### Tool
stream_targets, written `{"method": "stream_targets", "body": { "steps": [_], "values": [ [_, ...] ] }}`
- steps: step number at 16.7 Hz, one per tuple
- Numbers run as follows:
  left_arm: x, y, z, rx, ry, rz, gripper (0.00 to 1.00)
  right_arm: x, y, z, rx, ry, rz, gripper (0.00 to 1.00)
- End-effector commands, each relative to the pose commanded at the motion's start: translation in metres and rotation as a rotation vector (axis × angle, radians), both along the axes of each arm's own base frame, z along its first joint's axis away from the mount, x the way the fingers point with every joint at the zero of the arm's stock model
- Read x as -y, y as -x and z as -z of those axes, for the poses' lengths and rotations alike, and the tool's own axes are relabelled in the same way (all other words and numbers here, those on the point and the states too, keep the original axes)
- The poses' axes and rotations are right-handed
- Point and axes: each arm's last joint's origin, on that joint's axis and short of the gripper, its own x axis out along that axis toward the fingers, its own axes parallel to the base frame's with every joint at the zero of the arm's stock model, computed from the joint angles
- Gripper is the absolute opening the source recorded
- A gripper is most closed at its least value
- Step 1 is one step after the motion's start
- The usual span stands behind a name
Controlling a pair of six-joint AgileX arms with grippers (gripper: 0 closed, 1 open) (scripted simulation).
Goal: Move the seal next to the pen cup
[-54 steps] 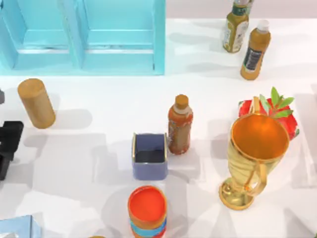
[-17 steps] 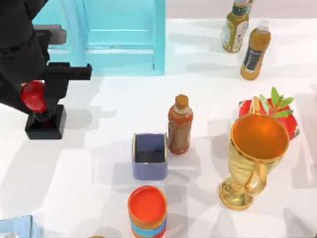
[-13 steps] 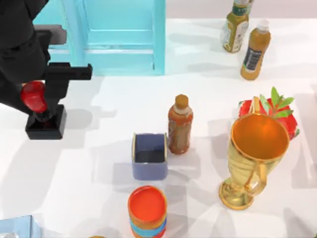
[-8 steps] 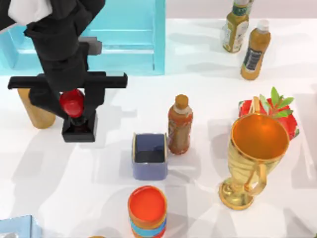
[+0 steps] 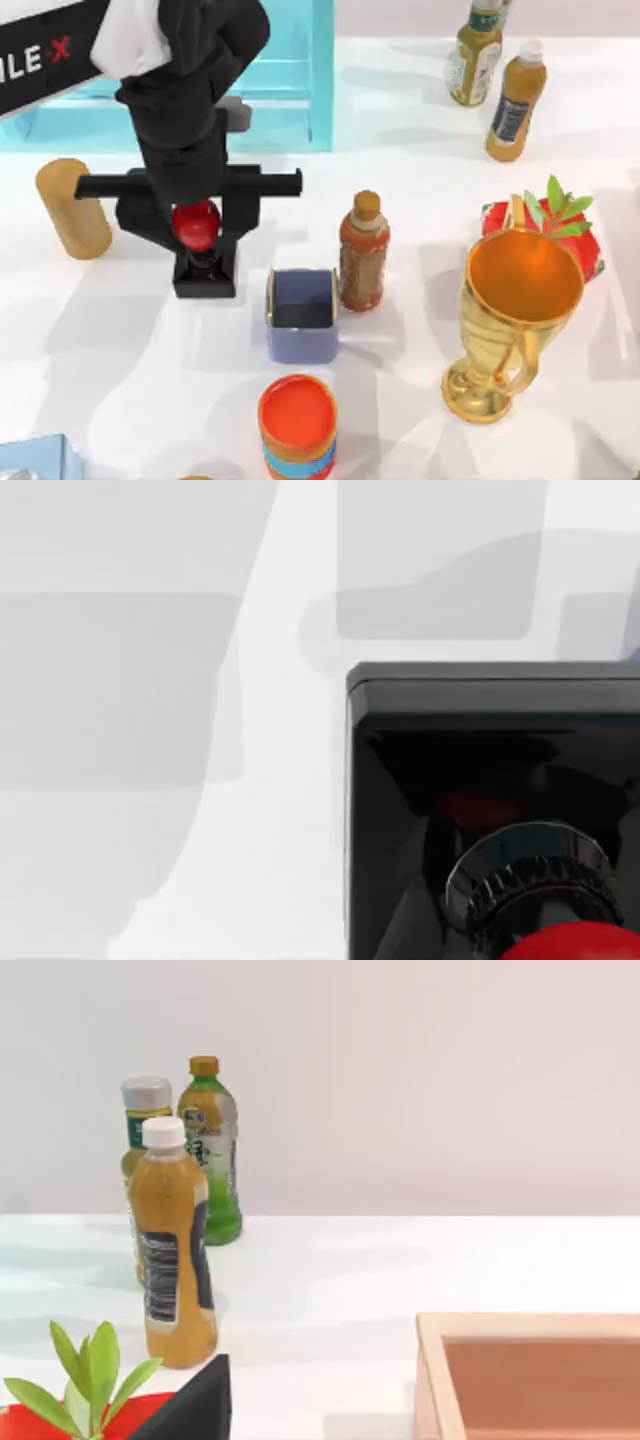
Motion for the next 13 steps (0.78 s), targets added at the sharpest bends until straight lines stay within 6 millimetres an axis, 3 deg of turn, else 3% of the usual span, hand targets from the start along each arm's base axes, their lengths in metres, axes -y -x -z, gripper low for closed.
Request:
{"method": "stream_targets", "body": {
  "steps": [8,13],
  "values": [
    [0.002,0.0,0.015,-0.001,-0.001,0.002,0.0,0.0,0.0,0.0,0.0,0.0,0.0,1.0],
    [0.002,0.0,0.015,-0.001,-0.001,0.002,0.38,0.0,0.0,0.0,0.0,0.0,0.0,1.0]
  ]
}}
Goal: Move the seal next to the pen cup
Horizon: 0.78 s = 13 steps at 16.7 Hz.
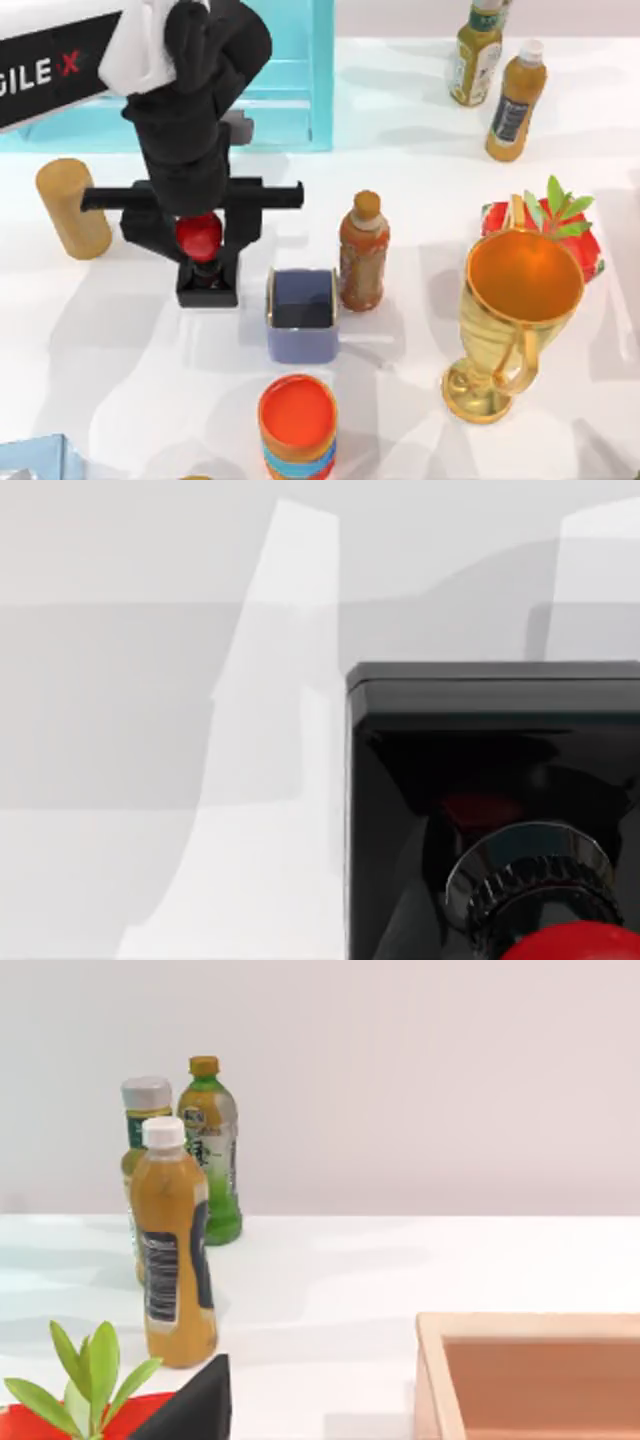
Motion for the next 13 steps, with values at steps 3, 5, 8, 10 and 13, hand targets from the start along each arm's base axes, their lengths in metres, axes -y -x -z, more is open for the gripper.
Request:
{"method": "stream_targets", "body": {
  "steps": [3,5,8,10,13],
  "values": [
    [0.0,0.0,0.0,0.0,0.0,0.0,0.6,0.0,0.0,0.0,0.0,0.0,0.0,1.0],
    [0.0,0.0,0.0,0.0,0.0,0.0,0.75,0.0,0.0,0.0,0.0,0.0,0.0,1.0],
    [0.0,0.0,0.0,0.0,0.0,0.0,0.98,0.0,0.0,0.0,0.0,0.0,0.0,1.0],
    [0.0,0.0,0.0,0.0,0.0,0.0,1.0,0.0,0.0,0.0,0.0,0.0,0.0,1.0],
    [0.0,0.0,0.0,0.0,0.0,0.0,1.0,0.0,0.0,0.0,0.0,0.0,0.0,1.0]
  ]
}}
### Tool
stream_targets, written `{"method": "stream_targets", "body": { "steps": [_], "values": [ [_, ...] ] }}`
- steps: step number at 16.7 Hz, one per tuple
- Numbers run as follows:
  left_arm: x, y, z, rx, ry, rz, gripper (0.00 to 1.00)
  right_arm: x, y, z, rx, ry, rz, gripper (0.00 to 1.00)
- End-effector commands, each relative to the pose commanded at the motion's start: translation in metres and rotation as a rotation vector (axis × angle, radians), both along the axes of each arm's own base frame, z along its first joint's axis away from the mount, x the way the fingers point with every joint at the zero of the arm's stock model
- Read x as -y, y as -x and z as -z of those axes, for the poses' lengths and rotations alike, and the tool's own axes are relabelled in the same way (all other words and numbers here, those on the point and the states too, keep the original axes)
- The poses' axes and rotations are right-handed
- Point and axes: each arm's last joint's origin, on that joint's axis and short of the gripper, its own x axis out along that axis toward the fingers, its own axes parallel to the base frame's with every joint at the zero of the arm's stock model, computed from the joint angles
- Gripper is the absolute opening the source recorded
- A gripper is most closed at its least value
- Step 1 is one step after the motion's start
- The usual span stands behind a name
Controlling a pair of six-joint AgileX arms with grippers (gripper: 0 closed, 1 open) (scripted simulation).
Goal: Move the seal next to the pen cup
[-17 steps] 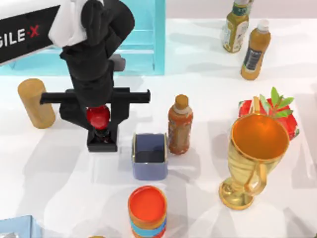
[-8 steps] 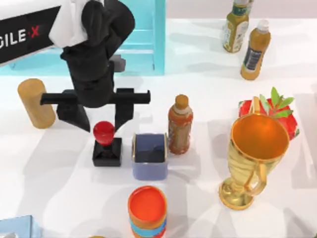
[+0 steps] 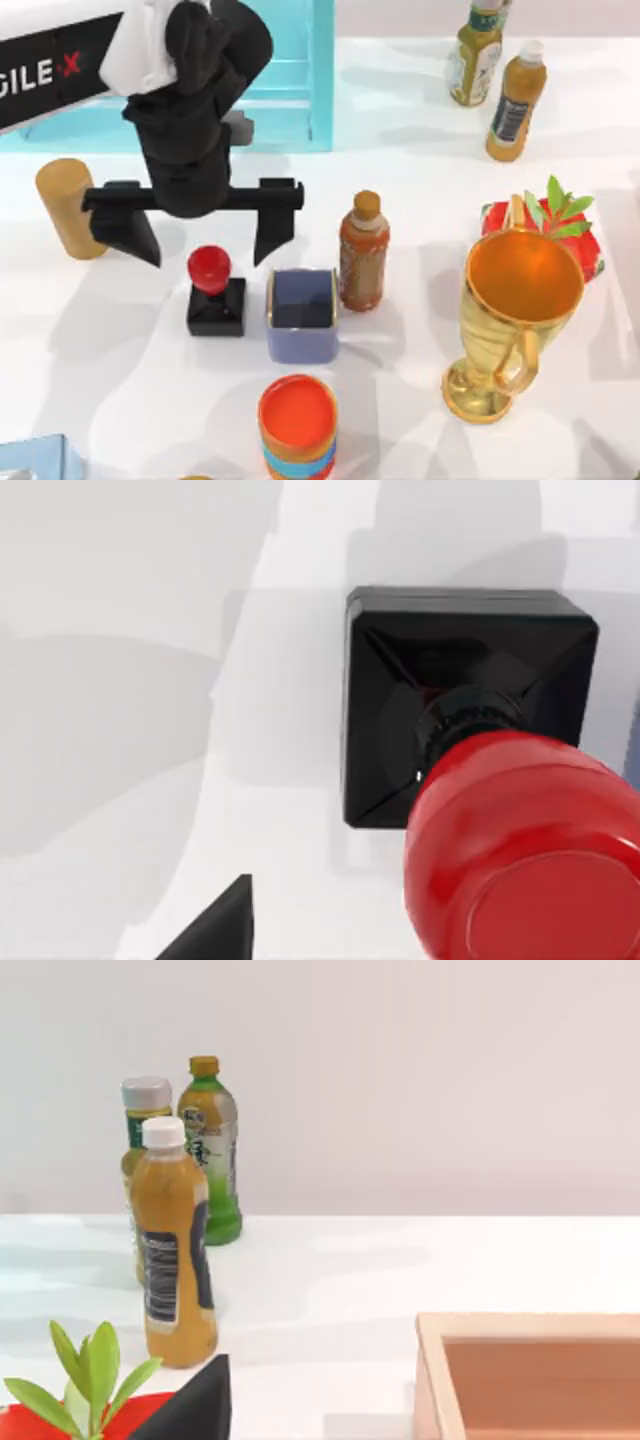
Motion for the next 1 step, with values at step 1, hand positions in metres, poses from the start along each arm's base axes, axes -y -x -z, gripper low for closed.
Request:
{"method": "stream_targets", "body": {
  "steps": [1],
  "values": [
    [0.0,0.0,0.0,0.0,0.0,0.0,1.0,0.0,0.0,0.0,0.0,0.0,0.0,1.0]
  ]
}}
